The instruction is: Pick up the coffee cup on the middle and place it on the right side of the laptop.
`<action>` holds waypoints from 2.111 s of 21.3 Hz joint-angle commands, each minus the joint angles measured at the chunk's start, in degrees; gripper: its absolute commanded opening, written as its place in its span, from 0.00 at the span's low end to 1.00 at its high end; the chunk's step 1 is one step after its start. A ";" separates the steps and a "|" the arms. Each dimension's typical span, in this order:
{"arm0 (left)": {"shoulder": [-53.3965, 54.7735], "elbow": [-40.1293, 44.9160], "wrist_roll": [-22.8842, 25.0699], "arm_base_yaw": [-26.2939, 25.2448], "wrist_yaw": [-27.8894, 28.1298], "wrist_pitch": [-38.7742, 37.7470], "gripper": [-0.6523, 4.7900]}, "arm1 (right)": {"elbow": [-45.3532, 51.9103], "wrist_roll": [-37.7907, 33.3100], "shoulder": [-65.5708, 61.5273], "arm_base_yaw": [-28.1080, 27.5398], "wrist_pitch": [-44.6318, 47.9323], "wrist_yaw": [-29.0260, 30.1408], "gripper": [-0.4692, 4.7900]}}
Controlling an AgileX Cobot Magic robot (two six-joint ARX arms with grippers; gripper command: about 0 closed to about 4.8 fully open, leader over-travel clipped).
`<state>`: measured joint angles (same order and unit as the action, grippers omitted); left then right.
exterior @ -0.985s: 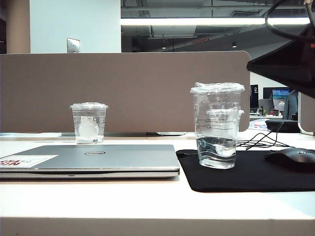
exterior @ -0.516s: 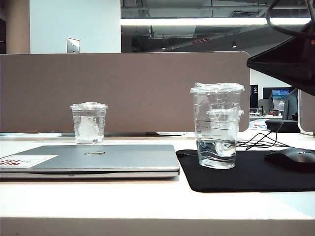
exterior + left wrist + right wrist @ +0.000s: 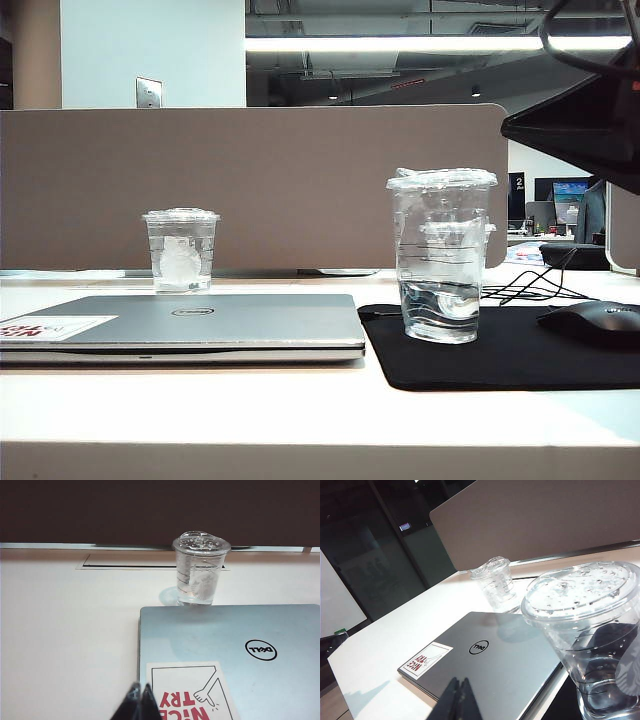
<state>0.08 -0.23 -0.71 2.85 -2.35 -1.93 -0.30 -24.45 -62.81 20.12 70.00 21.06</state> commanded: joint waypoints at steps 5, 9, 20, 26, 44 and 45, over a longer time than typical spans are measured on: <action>0.00 -0.20 0.24 -0.07 -0.04 0.98 0.11 | -0.02 -0.15 0.20 -0.04 0.94 0.09 0.09; 0.00 -0.20 0.24 -0.07 -0.04 0.90 0.11 | -0.02 -0.22 0.20 -0.04 1.01 0.09 0.09; 0.00 -0.20 0.24 -0.04 -0.02 0.98 0.11 | -0.04 -0.79 0.24 -0.09 4.33 0.09 0.09; 0.00 -0.20 0.24 -0.04 -0.04 4.42 0.11 | -0.02 -0.87 0.26 -0.17 3.67 -3.39 0.09; 0.00 -0.20 0.24 -0.04 -0.04 4.96 0.11 | 0.04 -2.29 25.44 -17.25 -22.80 2.82 0.08; 0.00 -0.20 0.24 -0.04 -0.04 4.96 0.11 | 0.02 -1.68 29.66 -17.81 -27.15 2.80 0.08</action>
<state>0.10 -0.23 -0.71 2.85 -2.35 2.37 -0.32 -26.87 -35.22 2.61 46.48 24.38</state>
